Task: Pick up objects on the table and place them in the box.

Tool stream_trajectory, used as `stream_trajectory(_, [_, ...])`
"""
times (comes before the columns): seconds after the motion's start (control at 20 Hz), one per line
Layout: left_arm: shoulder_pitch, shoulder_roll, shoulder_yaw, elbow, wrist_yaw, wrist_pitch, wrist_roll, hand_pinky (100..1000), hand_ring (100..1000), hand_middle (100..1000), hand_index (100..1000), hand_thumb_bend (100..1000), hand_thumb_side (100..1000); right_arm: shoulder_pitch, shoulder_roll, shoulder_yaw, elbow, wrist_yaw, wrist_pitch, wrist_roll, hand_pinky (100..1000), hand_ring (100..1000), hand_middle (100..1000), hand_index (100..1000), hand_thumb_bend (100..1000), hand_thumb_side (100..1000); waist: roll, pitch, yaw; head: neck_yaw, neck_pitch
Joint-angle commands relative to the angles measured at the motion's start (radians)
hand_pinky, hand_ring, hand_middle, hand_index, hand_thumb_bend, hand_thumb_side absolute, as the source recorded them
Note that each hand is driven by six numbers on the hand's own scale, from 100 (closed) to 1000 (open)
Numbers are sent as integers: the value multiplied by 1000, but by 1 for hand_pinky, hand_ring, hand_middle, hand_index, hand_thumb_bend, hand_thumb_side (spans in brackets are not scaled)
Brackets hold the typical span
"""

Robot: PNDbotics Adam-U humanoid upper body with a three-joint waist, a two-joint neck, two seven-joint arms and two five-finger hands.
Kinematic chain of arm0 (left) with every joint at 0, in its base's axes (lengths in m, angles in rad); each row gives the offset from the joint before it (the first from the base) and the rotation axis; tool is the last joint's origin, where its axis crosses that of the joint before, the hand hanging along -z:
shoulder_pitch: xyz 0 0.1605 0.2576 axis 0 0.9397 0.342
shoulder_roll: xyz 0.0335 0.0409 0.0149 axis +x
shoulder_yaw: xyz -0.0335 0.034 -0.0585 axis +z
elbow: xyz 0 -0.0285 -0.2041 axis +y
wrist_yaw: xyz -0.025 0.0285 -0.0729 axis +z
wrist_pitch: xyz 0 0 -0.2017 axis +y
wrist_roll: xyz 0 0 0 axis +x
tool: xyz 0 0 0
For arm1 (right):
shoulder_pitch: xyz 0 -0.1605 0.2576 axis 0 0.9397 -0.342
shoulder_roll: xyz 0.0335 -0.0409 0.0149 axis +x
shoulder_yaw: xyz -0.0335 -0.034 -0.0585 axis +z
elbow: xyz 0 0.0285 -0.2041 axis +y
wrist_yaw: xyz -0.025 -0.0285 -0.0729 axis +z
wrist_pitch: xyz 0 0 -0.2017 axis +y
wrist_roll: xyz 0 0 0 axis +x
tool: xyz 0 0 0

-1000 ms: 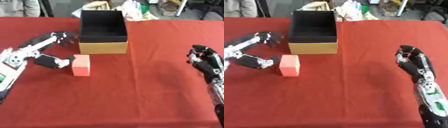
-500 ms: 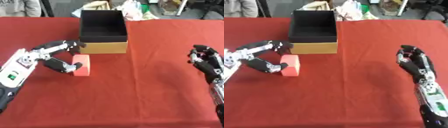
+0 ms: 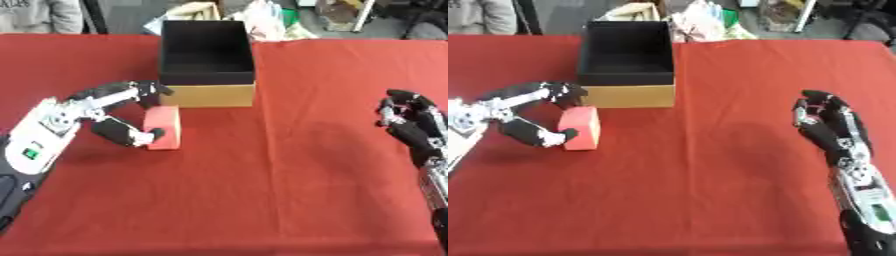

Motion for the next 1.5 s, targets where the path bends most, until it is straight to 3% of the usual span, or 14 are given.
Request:
stream_trajectory(0.05, [-10, 8, 2, -21, -26, 0, 26, 782, 838, 871, 950, 270, 201, -12, -18, -3, -15, -2, -2, 3, 514, 616, 576, 708, 100, 100, 0, -12, 1, -1, -1])
stream_trajectory(0.5, [-12, 49, 28, -152, -22, 19, 50, 789, 838, 863, 942, 280, 201, -10, -20, -3, -15, -1, -2, 4, 514, 615, 576, 708, 100, 100, 2, -16, 7, -3, -1])
stream_trajectory(1.15, [-15, 32, 3, -43, -117, -12, -37, 808, 864, 897, 947, 331, 222, -11, -19, -2, -14, -1, -2, 6, 514, 615, 576, 707, 100, 100, 2, -15, 5, 0, -1])
stream_trajectory(1.5, [-13, 12, -5, 8, -145, -35, -43, 789, 832, 844, 937, 309, 228, -12, -18, -2, -14, -1, -2, 6, 514, 614, 575, 707, 100, 100, 1, -15, 4, 1, -3])
